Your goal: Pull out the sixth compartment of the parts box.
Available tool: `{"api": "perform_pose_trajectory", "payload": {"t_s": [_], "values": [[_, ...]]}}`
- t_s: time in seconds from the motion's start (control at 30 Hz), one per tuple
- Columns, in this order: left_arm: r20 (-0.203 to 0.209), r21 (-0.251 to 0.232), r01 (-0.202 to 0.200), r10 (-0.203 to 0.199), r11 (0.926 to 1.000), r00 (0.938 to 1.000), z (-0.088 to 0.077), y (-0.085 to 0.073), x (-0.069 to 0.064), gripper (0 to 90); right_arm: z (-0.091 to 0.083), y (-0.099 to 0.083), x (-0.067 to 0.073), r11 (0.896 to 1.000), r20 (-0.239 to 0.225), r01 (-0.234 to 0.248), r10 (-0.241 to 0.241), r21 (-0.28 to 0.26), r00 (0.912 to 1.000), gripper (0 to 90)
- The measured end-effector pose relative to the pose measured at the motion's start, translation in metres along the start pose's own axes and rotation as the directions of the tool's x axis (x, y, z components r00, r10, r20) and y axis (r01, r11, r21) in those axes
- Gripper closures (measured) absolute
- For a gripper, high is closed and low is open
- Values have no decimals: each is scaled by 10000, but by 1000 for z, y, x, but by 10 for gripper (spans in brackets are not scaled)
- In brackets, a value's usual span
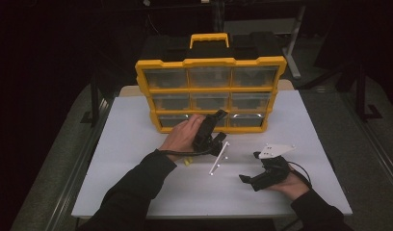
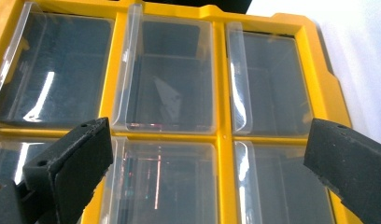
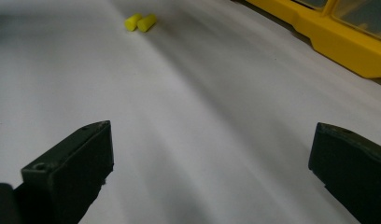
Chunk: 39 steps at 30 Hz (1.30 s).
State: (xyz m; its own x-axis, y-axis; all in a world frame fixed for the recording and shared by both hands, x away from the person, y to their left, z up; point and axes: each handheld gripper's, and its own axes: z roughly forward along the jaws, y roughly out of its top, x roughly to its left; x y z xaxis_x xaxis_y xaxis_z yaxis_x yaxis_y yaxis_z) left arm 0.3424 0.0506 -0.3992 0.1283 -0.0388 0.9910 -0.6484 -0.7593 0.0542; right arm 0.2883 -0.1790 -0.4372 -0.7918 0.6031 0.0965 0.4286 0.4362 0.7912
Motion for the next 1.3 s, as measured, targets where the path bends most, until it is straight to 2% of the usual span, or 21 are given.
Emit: {"api": "perform_pose_trajectory", "payload": {"t_s": [0.67, 0.93, 1.2, 1.3], "values": [[-239, 10, -112, 112, 9999, 9997, 19, 5, 20, 6, 0, 0, 0, 10000, -22, -29, 29, -21, 10000, 0], [-303, 54, -289, 291, 9996, 9991, 28, 9, 26, 8, 0, 0, -1, 10000, -20, -30, 30, -21, 10000, 0], [-325, 90, -191, 194, 9998, 9993, 35, 10, 30, 48, 0, 0, -1, 10000, -31, -41, 41, -29, 10000, 0], [-303, 154, -168, 172, 9997, 9994, 36, 11, 32, 112, 0, 0, -1, 10000, -27, -49, 48, -32, 10000, 0]]}}
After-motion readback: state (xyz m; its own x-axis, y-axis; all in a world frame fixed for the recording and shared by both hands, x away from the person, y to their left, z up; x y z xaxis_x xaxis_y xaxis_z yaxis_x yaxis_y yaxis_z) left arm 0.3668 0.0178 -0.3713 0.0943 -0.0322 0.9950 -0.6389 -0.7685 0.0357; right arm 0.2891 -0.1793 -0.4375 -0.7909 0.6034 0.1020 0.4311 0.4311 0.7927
